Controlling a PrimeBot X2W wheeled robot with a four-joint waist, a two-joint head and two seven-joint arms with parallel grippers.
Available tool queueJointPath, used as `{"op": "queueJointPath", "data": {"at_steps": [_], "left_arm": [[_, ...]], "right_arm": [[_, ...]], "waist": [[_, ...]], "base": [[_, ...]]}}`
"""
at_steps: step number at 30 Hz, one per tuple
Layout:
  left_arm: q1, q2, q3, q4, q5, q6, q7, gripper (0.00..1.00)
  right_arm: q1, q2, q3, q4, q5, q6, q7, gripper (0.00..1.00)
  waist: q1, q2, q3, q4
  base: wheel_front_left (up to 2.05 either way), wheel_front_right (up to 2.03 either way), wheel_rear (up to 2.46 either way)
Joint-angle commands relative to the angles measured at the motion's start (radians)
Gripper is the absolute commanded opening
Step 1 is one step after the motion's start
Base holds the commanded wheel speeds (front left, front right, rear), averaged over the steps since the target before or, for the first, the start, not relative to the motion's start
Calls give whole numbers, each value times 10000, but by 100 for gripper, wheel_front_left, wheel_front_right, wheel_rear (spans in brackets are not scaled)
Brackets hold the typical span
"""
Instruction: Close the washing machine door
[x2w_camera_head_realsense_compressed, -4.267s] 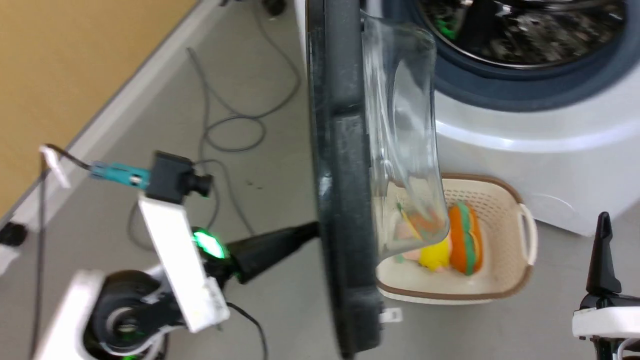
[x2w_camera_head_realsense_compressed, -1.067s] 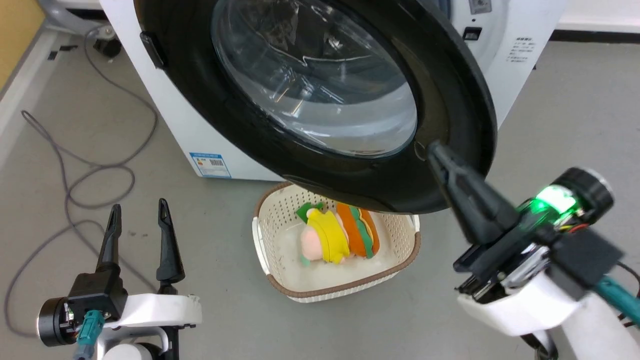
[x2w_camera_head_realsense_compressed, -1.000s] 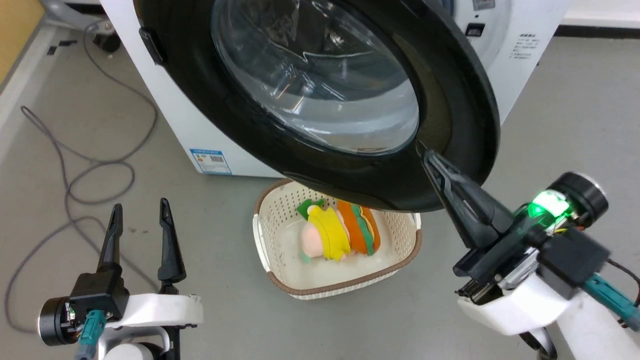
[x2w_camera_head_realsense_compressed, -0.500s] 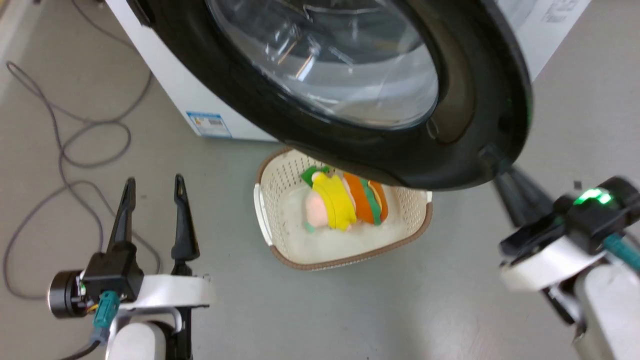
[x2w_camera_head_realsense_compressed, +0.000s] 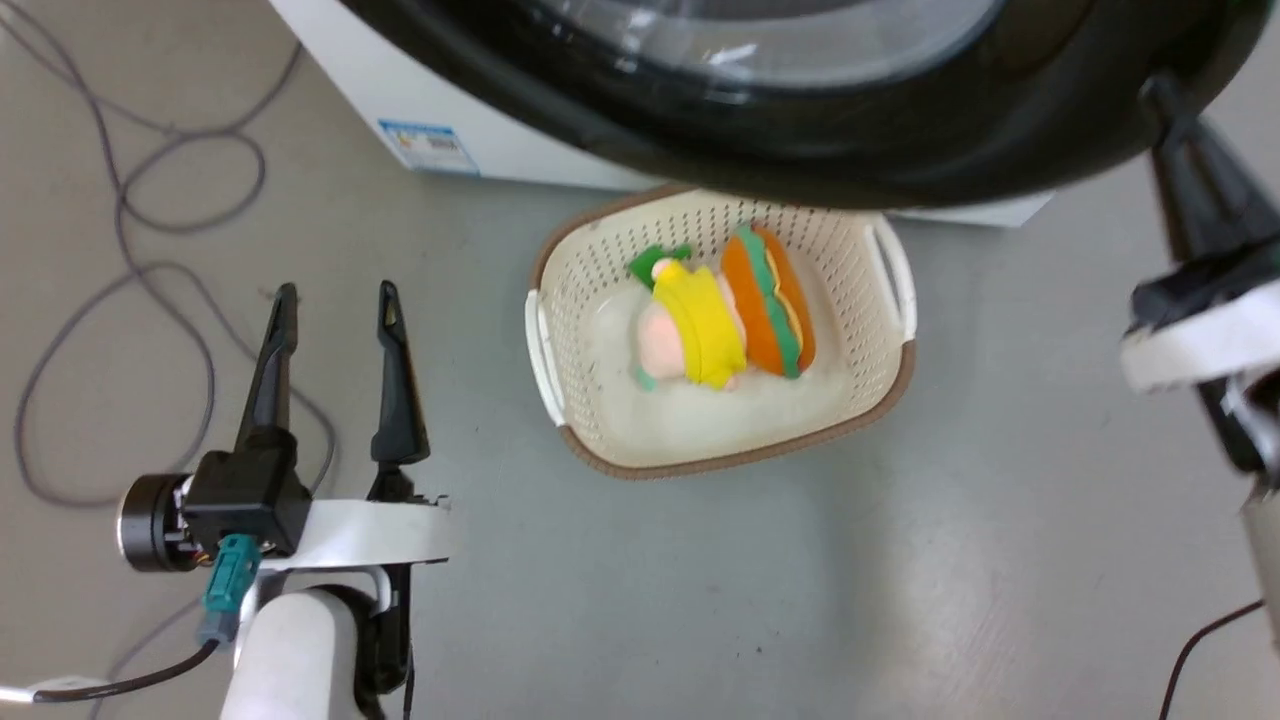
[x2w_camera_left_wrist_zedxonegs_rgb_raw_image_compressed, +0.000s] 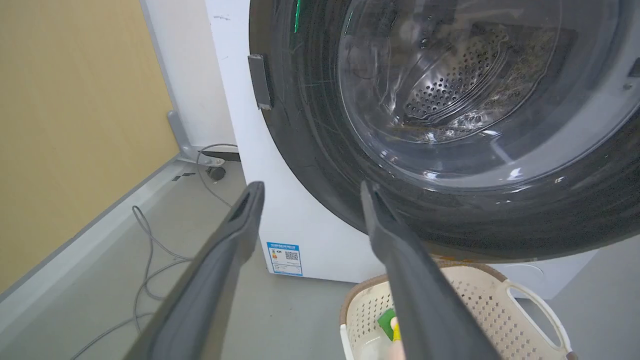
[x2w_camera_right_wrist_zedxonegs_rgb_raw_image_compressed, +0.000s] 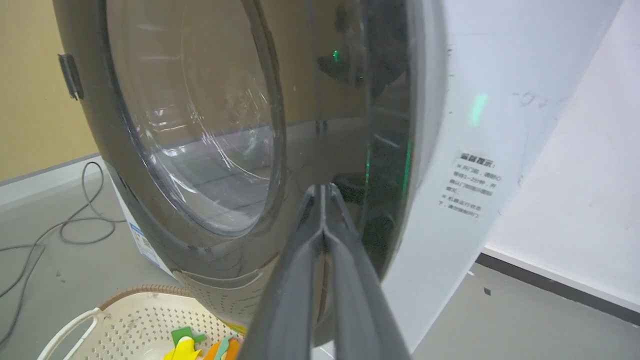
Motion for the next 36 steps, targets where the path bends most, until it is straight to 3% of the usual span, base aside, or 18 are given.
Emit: {"op": "queueJointPath", "data": {"at_steps": [1, 12, 22, 36], "left_arm": [[-199, -14, -83, -43, -94, 81, -43, 100], [-527, -15, -353, -6, -315, 303, -43, 100], [-595, -16, -396, 91, -366, 420, -43, 100], [186, -16, 27, 496, -5, 308, -43, 100]], "right_arm": [[-419, -117, -135, 216, 55, -19, -46, 0], [-1935, -94, -1078, 1315, -205, -19, -46, 0], [-2236, 85, -1455, 1693, -534, -19, -46, 0], [-93, 929, -2458, -792, -823, -19, -46, 0]], "waist": [[0, 0, 252, 133], [0, 0, 768, 375], [0, 0, 733, 404], [0, 0, -1028, -321]], "base": [[0, 0, 0], [0, 0, 0], [0, 0, 0], [0, 0, 0]]}}
